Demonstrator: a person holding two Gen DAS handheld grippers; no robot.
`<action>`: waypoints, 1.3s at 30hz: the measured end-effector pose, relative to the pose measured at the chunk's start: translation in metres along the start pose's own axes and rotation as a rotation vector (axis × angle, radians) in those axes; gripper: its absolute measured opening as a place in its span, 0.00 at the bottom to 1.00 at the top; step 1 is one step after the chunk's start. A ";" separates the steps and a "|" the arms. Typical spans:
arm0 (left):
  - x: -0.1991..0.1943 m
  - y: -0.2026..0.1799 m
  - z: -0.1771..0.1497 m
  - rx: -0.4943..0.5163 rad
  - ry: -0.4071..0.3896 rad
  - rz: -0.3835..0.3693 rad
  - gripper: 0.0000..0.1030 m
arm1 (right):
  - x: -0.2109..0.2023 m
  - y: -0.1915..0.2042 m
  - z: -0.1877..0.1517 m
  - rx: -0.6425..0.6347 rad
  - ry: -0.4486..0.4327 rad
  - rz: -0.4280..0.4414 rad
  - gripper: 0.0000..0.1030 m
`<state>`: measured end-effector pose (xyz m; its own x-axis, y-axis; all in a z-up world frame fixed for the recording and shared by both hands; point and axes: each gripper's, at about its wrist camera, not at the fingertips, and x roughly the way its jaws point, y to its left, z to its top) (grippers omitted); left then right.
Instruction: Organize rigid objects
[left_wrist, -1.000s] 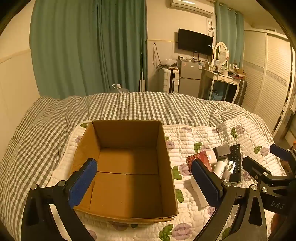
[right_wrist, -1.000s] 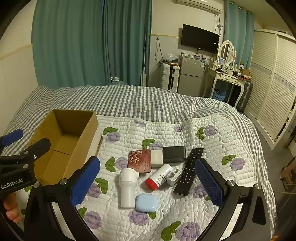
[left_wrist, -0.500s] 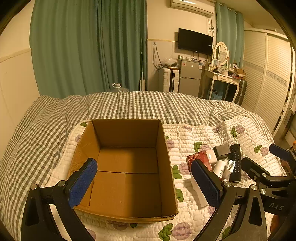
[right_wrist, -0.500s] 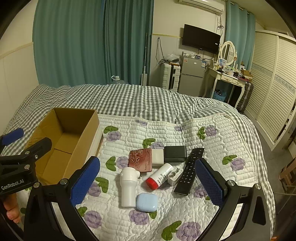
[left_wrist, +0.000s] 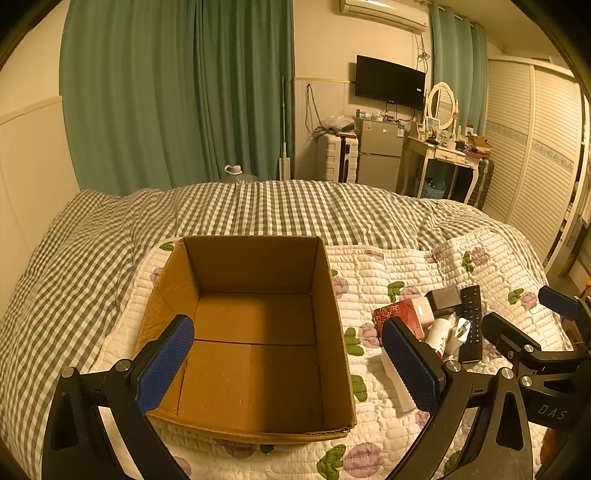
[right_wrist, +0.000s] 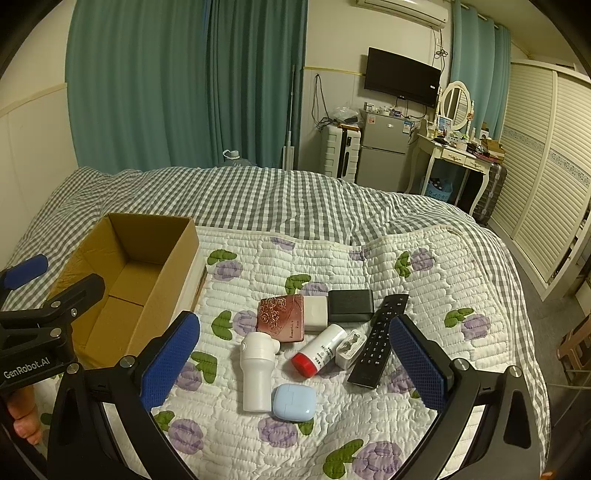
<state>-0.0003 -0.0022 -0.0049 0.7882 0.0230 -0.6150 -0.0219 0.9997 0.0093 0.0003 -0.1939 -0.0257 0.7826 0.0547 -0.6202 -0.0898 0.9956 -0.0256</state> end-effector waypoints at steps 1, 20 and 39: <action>0.000 0.000 0.000 0.000 0.000 0.000 1.00 | 0.000 0.000 0.000 0.000 0.000 0.000 1.00; -0.002 0.005 0.001 -0.011 -0.008 0.008 1.00 | 0.001 0.003 -0.002 -0.007 0.003 0.002 1.00; -0.008 0.004 0.006 -0.003 -0.015 0.022 1.00 | -0.004 0.002 0.002 -0.013 -0.003 0.006 1.00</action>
<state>-0.0031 0.0021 0.0044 0.7967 0.0448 -0.6027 -0.0407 0.9990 0.0205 -0.0017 -0.1922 -0.0213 0.7838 0.0605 -0.6181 -0.1023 0.9942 -0.0324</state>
